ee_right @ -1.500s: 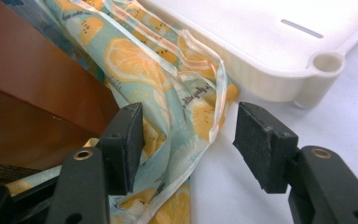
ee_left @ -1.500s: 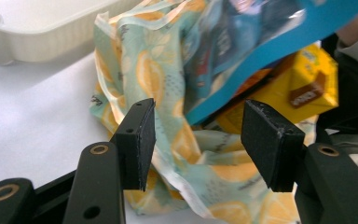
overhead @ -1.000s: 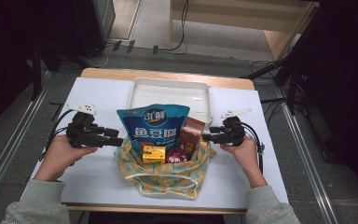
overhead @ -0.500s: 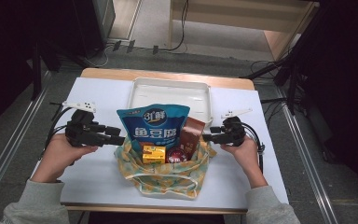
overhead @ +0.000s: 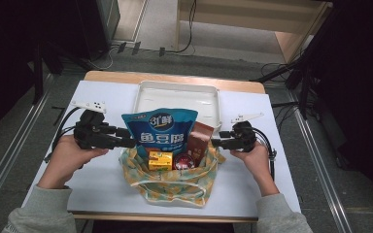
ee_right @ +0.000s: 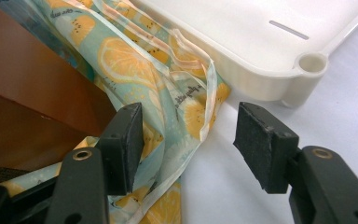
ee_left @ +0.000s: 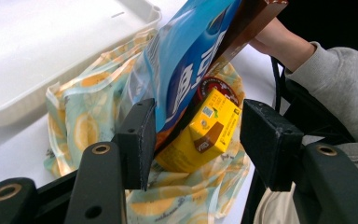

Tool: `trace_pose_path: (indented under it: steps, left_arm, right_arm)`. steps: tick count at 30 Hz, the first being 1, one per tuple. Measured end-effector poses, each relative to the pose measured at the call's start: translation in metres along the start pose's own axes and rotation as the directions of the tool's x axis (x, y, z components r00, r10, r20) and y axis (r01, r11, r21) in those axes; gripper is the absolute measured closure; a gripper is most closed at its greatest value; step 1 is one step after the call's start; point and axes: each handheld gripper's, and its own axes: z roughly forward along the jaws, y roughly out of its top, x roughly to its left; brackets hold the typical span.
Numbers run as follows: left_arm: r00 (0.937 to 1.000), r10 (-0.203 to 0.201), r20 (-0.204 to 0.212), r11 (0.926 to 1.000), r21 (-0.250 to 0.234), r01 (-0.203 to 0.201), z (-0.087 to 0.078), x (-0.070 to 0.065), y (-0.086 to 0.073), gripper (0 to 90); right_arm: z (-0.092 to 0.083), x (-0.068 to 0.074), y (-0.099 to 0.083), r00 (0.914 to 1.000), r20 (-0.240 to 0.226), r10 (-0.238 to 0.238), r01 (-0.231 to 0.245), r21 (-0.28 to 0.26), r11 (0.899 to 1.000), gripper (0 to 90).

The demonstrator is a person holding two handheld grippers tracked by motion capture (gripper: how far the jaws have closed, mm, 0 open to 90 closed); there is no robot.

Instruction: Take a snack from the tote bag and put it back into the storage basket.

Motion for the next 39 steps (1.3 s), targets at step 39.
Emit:
trace_pose_path:
  steps: [39]
  left_arm:
    - [0.999, 0.041, -0.017, 0.9985, -0.037, -0.041, 0.021, 0.013, 0.031, 72.9]
  right_arm:
    - [-0.005, 0.002, -0.002, 0.9999, 0.011, 0.006, -0.006, -0.009, 1.0, 43.1]
